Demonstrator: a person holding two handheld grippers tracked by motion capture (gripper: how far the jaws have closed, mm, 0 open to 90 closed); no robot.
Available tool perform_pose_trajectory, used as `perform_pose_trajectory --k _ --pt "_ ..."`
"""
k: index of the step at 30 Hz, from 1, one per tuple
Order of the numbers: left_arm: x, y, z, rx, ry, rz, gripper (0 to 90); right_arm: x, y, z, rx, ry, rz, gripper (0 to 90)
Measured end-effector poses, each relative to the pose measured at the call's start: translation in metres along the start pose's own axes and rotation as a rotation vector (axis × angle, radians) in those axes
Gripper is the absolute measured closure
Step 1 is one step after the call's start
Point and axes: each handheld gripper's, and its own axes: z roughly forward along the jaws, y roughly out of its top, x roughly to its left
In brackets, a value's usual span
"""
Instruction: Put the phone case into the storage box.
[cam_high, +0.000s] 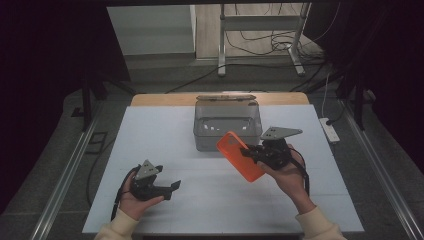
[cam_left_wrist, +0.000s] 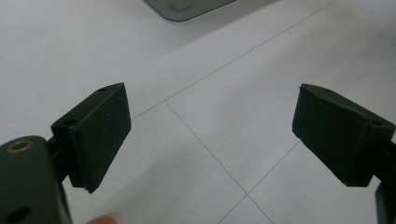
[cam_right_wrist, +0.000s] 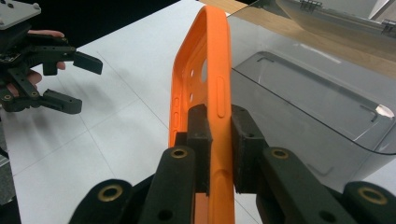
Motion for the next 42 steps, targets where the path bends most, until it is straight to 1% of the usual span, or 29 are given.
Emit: perform_pose_trajectory --k 10,12,15,18,36,42 --pt "-0.001 0.0 0.001 0.006 -0.004 0.002 11.5 0.0 0.012 -0.007 -0.03 -0.023 -0.006 80.3" --pt "-0.001 0.0 0.001 0.006 -0.004 0.003 11.5 0.0 0.014 -0.008 -0.033 -0.021 -0.005 80.3" --pt "-0.001 0.0 0.001 0.006 -0.004 0.003 11.6 -0.001 0.015 -0.009 -0.035 -0.019 -0.004 80.3" --pt "-0.001 0.0 0.001 0.006 -0.005 0.003 11.6 -0.003 0.016 -0.01 -0.039 -0.028 -0.001 80.2" --pt "-0.001 0.0 0.001 0.006 -0.005 0.004 11.6 -0.005 0.024 -0.015 -0.052 -0.056 -0.01 80.3" --pt "-0.001 0.001 0.001 0.005 -0.005 0.005 11.6 -0.007 0.026 -0.016 -0.056 -0.062 -0.003 80.3"
